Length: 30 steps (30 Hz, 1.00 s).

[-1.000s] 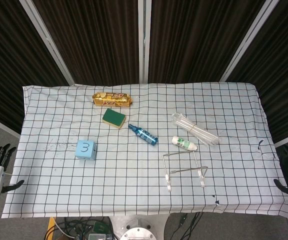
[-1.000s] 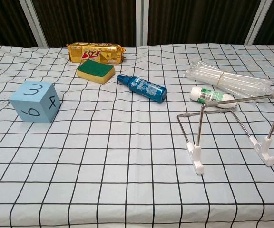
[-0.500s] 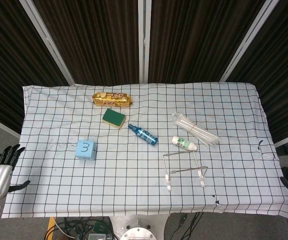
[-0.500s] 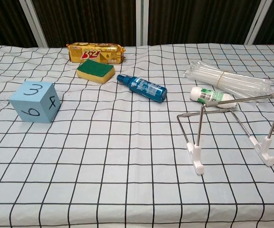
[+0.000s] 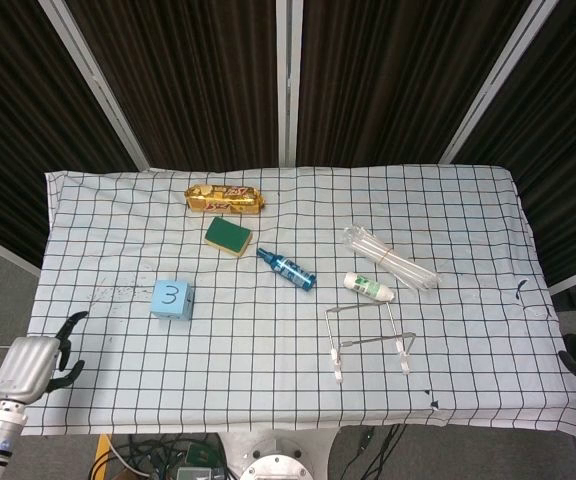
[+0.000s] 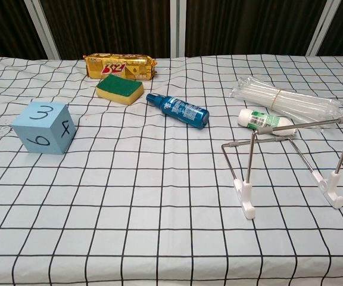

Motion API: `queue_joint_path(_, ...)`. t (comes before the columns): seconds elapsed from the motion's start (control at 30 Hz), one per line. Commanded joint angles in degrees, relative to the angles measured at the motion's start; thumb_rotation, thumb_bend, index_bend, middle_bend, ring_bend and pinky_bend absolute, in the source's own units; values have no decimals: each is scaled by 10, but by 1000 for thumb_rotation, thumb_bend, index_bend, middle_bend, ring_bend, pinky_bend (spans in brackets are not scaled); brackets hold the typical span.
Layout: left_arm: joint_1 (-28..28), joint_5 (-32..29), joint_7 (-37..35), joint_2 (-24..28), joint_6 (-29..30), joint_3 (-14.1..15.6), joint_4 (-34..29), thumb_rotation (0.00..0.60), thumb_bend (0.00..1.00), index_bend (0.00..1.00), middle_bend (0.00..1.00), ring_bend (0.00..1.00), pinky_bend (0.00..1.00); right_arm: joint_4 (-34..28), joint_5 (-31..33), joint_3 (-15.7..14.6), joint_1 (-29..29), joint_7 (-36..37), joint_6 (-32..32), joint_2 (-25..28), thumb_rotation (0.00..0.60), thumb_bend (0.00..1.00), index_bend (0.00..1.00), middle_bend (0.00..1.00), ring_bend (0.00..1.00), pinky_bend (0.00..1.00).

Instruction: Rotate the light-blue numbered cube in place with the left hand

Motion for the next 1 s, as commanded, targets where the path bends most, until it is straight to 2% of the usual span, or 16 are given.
queue_joint_path(0.03, -24, 3, 38, -9, -35, -1, -26, 600, 404, 168, 808, 806, 757, -4, -1, 0, 0, -2, 0, 3, 600, 95, 0, 0, 0, 0)
queue_joint_path(0.4, -99, -50, 139, -42, -155, -11, -80, 600, 421, 168, 819, 825, 778, -13, 6, 1, 4, -2, -9, 10, 600, 113, 0, 0, 0, 0)
queue_joint_path(0.77, -135, -124, 197, -73, -191, -19, -81, 600, 428, 166, 823, 826, 779, -3, 16, 0, 5, 7, -19, 9, 600, 127, 0, 0, 0, 0)
queue_joint_path(1.0, -142, -161, 189, -83, -184, -29, -64, 600, 432, 150, 824, 827, 779, -1, 19, 1, 7, 6, -23, 7, 600, 135, 0, 0, 0, 0)
